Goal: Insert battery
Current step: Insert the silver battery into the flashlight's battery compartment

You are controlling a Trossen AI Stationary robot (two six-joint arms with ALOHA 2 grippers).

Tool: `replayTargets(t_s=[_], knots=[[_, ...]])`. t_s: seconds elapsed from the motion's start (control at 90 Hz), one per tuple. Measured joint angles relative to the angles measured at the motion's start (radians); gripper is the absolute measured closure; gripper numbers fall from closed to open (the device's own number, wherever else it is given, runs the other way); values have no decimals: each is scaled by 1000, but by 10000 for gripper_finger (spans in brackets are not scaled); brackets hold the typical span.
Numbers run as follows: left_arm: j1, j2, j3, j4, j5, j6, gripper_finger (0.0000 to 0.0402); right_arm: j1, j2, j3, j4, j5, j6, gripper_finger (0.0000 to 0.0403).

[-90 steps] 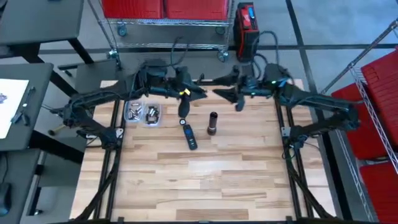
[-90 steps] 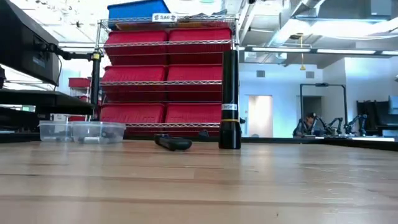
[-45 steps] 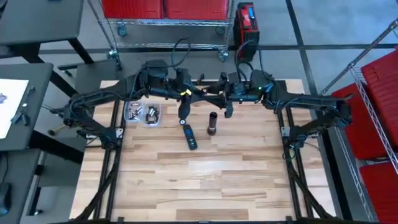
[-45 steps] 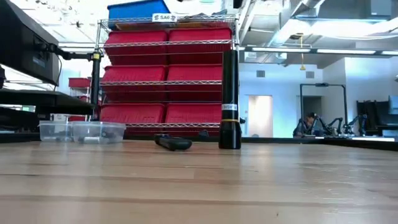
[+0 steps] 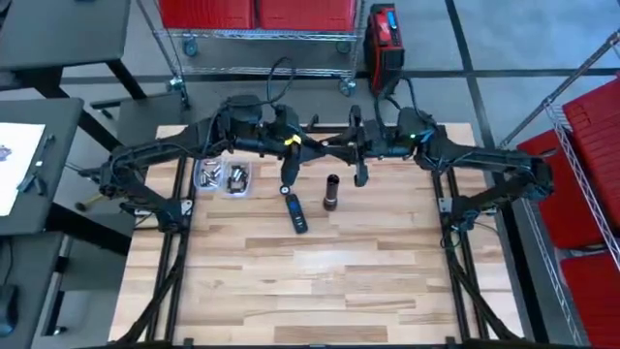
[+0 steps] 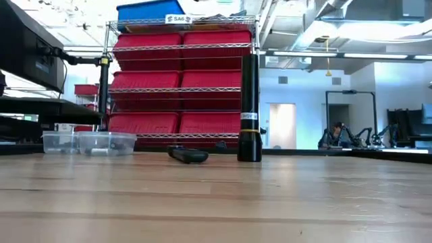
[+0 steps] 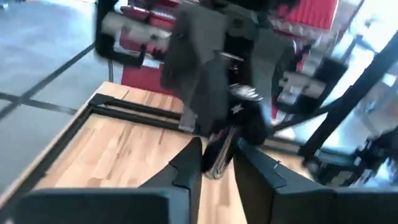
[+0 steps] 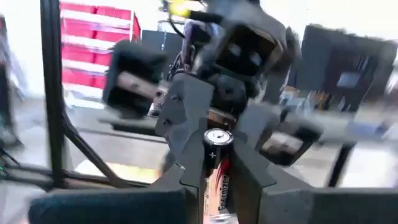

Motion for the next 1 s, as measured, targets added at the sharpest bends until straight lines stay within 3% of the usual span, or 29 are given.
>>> replayTargets(t_s=[0.133,0.311,0.5,0.622,0.811,1.0], knots=[[21,1,-1,42,-2,-134,291,9,-56,5,-20,13,-215,370],[79,1,-1,86,-1,-359,257,76,-68,1,-48,155,-471,370],[123,14,-1,135,6,-605,252,150,-35,3,-58,333,-810,370],[134,37,-2,173,26,-724,252,169,-3,1,-56,395,-1016,370],[137,93,-1,245,167,-904,252,169,42,1,-62,451,-1209,370],[137,118,-2,251,267,-978,251,176,42,3,-66,455,-1274,370]])
